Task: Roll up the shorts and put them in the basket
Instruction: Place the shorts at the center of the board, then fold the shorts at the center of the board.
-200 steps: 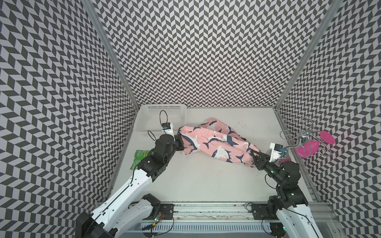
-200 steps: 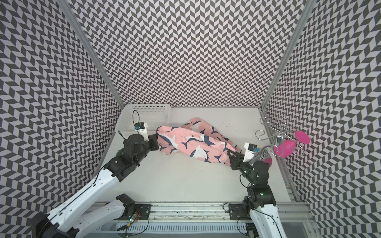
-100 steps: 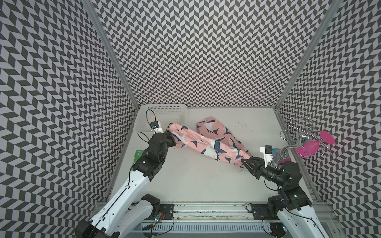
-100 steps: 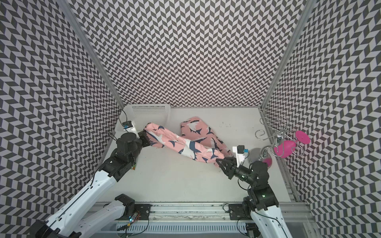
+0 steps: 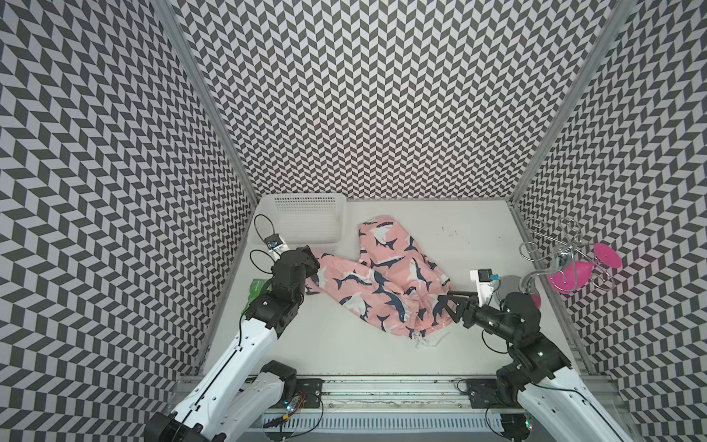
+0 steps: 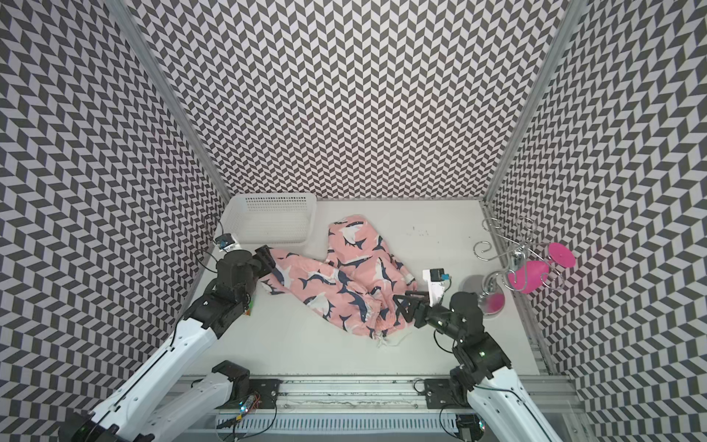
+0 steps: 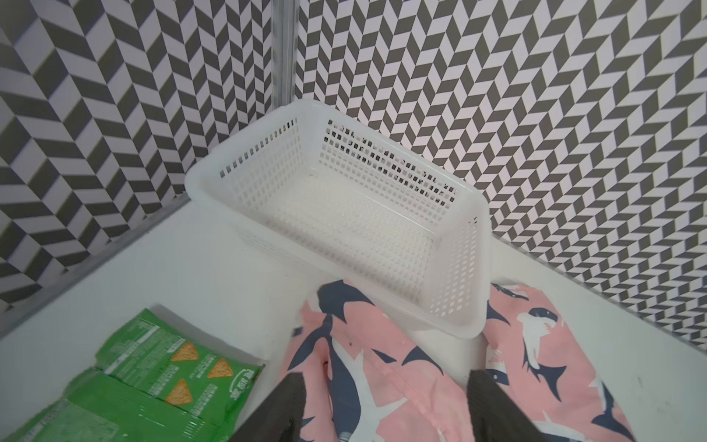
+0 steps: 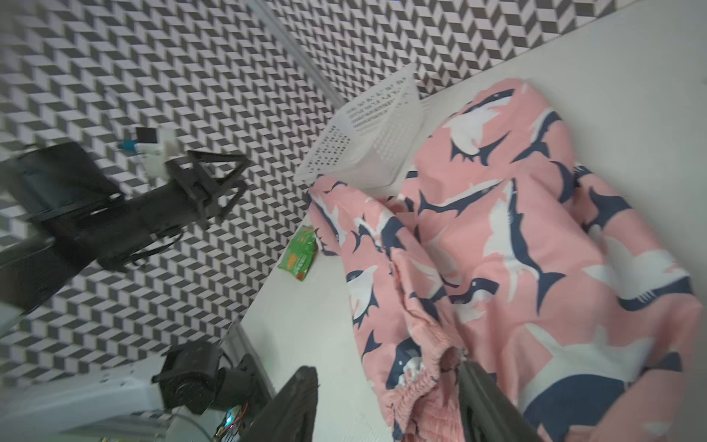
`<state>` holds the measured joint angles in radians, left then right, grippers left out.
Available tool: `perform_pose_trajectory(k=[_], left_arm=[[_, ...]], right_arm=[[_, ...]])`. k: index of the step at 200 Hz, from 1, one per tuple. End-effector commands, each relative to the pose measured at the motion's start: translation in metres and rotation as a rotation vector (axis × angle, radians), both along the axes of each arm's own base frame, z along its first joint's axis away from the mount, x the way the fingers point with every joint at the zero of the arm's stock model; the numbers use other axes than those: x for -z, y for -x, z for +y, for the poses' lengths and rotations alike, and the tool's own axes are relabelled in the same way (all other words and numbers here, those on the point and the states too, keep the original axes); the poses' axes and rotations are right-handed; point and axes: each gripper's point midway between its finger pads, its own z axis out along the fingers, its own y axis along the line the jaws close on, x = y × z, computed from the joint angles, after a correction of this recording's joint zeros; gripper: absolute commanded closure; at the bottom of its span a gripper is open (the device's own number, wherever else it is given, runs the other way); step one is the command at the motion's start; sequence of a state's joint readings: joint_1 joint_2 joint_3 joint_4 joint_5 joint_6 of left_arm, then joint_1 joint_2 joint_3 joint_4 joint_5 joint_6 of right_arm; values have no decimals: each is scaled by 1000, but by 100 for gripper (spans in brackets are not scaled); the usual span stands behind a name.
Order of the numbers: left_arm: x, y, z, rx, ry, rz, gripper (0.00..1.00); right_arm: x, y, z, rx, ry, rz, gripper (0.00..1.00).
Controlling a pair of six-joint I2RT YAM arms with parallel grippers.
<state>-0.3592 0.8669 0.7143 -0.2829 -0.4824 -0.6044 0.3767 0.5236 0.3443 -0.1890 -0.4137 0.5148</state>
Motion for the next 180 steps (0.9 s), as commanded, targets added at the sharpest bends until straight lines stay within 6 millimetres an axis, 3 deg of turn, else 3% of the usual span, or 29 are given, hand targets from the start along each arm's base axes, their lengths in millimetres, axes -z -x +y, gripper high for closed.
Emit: perform_pose_trajectory(k=[1,21,49,84,103,128,138,160,180], left_arm=[[1,7,-2,23,35,2,21],[2,8,-35,197,103,-1,21],[16,26,-120,568,234,28,15],[39,66,-223,873,175,112,10],[53,73,-262,940,110,158,9],[68,70,-296,997,93,192,7],[75,69,-308,1020,97,207,7],[96,68,-330,1051,81,270,7],[106,62,-336,1034,66,311,12]], right_arm=[[23,-34,-26,210,124,88,35],[49,-48,-32,265,205,183,35],[72,-57,-34,301,232,251,33],[87,-55,-48,382,230,259,35],[98,-52,-48,386,215,275,38],[116,-49,-51,406,226,328,40],[120,-50,-51,402,222,340,48],[120,-60,-62,453,239,336,92],[103,-78,-92,576,263,293,100]])
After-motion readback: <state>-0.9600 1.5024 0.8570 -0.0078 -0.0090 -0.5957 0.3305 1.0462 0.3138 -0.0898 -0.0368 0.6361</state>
